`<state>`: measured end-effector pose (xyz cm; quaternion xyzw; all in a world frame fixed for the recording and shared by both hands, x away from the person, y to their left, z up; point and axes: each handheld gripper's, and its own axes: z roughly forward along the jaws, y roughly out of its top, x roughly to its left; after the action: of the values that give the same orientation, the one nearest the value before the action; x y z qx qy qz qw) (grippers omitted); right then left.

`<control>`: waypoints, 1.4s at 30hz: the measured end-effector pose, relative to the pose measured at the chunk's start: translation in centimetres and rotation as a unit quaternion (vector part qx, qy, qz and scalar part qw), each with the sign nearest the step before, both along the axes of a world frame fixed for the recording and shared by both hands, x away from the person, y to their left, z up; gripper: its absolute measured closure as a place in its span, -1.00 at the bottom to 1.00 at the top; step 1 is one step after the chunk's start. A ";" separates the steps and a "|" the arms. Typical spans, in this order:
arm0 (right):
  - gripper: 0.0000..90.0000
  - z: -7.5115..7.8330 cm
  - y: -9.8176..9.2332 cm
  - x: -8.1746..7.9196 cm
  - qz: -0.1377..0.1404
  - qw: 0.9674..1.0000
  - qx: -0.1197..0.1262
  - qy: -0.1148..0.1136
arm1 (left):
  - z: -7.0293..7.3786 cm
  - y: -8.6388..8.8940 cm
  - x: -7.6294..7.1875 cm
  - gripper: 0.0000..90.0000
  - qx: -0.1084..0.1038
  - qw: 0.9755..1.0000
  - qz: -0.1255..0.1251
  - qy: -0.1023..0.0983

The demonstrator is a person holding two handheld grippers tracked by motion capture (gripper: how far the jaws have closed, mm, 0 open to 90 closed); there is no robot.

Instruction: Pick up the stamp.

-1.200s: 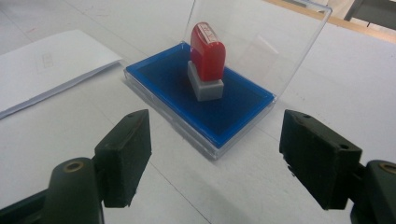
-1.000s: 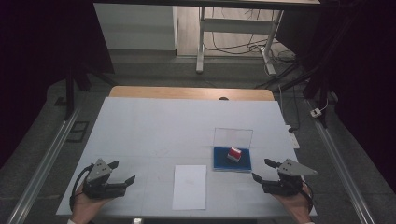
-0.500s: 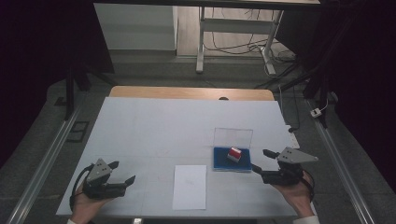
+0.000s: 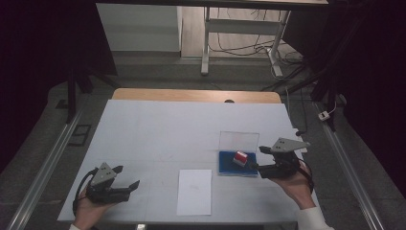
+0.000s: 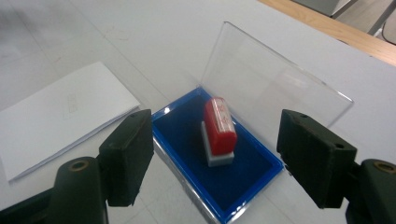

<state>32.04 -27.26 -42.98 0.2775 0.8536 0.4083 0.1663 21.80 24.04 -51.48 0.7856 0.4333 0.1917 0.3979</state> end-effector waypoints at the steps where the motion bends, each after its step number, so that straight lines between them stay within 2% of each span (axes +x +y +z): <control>1: -0.40 0.1 0.3 0.2 0.005 1.000 -0.002 0.004 | 0.0 0.0 0.0 -0.62 0.000 1.000 0.000 0.000; 9: -0.40 -0.3 2.2 1.8 0.025 0.999 -0.031 0.020 | -0.3 0.1 0.2 -0.61 0.003 1.000 0.000 0.005; 15: -0.36 -1.0 2.9 2.7 0.024 0.998 -0.050 0.031 | -0.4 -0.1 0.2 -0.61 0.007 1.000 -0.002 0.008; 19: -0.33 -1.8 3.2 3.4 0.021 0.997 -0.073 0.032 | -0.5 -0.2 0.2 -0.61 0.008 1.000 -0.004 0.009; 26: -0.26 -2.6 3.5 3.9 0.019 0.996 -0.078 0.036 | -0.6 -0.3 0.2 -0.61 0.009 1.000 -0.004 0.009; 31: -0.08 -3.1 3.8 4.3 0.017 0.996 -0.081 0.037 | -0.6 -0.3 0.2 -0.60 0.012 1.000 -0.003 0.008; 36: -0.02 -3.5 3.7 4.7 0.017 0.995 -0.083 0.044 | -0.5 -0.1 0.2 -0.57 0.009 1.000 0.003 0.000; 38: 0.07 -3.9 3.9 5.0 0.022 0.995 -0.086 0.055 | -0.6 -0.1 0.2 -0.57 0.009 1.000 0.004 0.000; 40: 0.14 -4.0 3.9 5.1 0.024 0.994 -0.090 0.056 | -0.6 -0.2 0.2 -0.57 0.012 1.000 0.004 0.001; 42: 0.30 -4.3 4.1 5.3 0.033 0.993 -0.097 0.062 | -0.6 -0.2 0.2 -0.57 0.011 1.000 0.004 0.001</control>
<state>37.38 -23.19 -47.29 0.2569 0.9065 0.3105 0.1257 22.00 23.88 -52.11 0.7886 0.4345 0.1976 0.3878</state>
